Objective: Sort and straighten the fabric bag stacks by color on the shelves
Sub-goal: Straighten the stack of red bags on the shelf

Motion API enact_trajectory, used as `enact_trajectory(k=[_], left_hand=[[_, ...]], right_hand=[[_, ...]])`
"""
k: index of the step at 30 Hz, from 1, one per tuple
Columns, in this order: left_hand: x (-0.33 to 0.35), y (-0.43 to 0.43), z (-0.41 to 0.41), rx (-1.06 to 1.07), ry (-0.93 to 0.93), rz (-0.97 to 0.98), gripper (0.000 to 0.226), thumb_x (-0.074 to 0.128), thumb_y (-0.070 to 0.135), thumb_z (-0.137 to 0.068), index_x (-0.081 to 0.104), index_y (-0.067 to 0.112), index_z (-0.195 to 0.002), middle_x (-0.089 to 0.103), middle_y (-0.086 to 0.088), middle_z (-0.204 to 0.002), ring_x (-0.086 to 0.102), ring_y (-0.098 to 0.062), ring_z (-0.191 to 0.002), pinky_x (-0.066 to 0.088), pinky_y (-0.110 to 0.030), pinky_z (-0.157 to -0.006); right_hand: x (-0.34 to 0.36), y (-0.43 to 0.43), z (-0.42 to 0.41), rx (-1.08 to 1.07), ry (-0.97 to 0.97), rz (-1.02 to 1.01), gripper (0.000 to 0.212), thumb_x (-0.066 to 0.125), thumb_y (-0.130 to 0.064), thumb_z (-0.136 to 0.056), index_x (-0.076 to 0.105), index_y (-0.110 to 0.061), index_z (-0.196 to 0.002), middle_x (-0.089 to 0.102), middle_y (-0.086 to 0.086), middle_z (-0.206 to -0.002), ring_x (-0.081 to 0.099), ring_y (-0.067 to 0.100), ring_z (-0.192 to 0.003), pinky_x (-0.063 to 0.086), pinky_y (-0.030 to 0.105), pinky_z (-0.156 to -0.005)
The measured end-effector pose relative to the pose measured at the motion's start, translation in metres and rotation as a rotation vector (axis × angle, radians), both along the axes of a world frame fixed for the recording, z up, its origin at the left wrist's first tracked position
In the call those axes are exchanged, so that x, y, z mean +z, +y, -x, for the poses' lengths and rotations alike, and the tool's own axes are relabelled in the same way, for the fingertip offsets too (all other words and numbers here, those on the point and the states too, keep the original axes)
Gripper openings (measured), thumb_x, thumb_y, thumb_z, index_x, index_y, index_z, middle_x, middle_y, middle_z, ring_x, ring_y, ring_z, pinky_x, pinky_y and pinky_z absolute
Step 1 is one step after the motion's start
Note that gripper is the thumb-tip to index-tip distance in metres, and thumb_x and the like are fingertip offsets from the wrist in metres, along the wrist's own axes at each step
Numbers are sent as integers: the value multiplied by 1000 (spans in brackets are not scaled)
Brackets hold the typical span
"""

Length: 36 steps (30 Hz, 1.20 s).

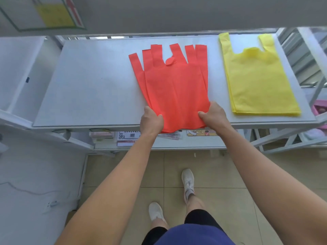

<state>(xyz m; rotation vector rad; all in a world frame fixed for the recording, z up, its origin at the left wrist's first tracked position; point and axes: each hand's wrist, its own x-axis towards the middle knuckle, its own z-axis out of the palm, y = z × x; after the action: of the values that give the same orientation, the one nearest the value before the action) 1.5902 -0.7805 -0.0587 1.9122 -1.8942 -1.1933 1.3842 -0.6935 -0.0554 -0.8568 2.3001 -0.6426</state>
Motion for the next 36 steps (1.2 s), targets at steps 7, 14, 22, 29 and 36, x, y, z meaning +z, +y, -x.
enact_trajectory(k=[7, 14, 22, 29, 36], left_hand=[[-4, -13, -22, 46, 257, 42, 48, 57, 16, -102, 43, 6, -147, 58, -9, -139, 56, -27, -127, 45, -39, -109], [-19, -24, -7, -4, 148, 121, 55, 74, 27, -92, 50, 3, -136, 56, -12, -134, 55, -31, -125, 47, -44, -105], [-1, -23, 24, -3, -260, 97, 69, 84, 30, -82, 43, 8, -132, 35, -16, -142, 45, -36, -132, 49, -49, -97], [1, -16, 4, -58, -119, 1, 64, 82, 22, -83, 39, 6, -128, 61, -11, -110, 64, -38, -114, 50, -41, -94], [-4, -24, -47, -58, -70, -32, 74, 84, 47, -82, 49, 10, -136, 64, -10, -131, 61, -30, -121, 49, -38, -97]], right_hand=[[2, 7, -13, -123, -41, 195, 38, 50, -18, -102, 52, -11, -139, 60, 10, -139, 55, 28, -127, 44, 36, -101], [-4, 13, -9, -153, -82, 140, 31, 57, -21, -99, 57, -13, -128, 65, 3, -113, 62, 25, -105, 45, 32, -85], [-4, -9, -2, -52, 168, -75, 64, 76, -36, -90, 46, -3, -136, 47, 21, -137, 45, 39, -131, 40, 45, -107], [8, -16, -4, 6, -2, -138, 35, 77, -23, -84, 69, -5, -113, 71, 12, -106, 67, 33, -105, 53, 36, -82], [-4, 10, 31, -72, -236, 1, 42, 77, -21, -84, 62, -17, -123, 72, 4, -107, 72, 21, -96, 60, 41, -86]])
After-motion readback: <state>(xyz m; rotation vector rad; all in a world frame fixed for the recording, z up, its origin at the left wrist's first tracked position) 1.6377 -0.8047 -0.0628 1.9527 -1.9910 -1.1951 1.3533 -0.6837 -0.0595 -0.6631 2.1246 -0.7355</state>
